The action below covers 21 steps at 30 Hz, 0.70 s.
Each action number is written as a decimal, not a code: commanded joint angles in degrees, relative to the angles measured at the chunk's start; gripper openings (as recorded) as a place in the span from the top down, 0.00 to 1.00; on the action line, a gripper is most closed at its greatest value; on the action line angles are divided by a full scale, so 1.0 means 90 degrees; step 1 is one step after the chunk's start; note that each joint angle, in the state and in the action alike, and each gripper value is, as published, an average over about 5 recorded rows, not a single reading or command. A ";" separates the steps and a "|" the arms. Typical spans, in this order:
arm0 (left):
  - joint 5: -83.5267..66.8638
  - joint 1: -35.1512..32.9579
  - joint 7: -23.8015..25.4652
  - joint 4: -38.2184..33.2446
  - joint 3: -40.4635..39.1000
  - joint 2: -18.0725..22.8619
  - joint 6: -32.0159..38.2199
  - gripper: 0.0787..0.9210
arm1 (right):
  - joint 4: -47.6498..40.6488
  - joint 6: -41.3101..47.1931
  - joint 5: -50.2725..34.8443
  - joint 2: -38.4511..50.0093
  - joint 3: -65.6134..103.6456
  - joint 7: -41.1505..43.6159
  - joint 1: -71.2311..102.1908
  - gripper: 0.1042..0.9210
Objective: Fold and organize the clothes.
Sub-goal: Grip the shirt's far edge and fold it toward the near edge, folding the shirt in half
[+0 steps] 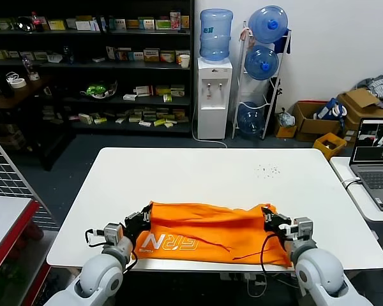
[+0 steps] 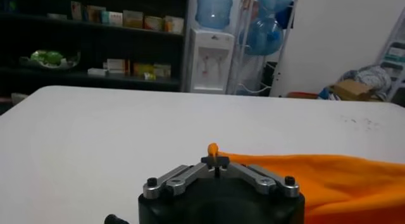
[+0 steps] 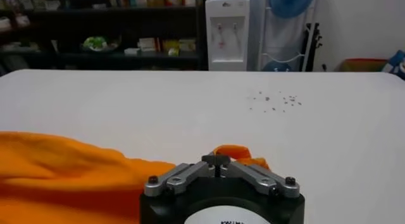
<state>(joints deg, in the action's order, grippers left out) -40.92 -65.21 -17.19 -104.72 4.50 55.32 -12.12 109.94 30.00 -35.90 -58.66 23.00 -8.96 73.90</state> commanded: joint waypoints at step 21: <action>0.0688 -0.1356 0.0358 -0.0103 0.0544 0.0325 0.0433 0.54 | 0.0805 0.0056 0.0183 -0.0125 0.0658 0.0152 0.1291 0.43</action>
<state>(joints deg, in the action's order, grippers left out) -37.52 -74.46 -15.51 -107.51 8.04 55.78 -10.02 116.20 30.80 -34.54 -59.33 27.82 -7.98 83.57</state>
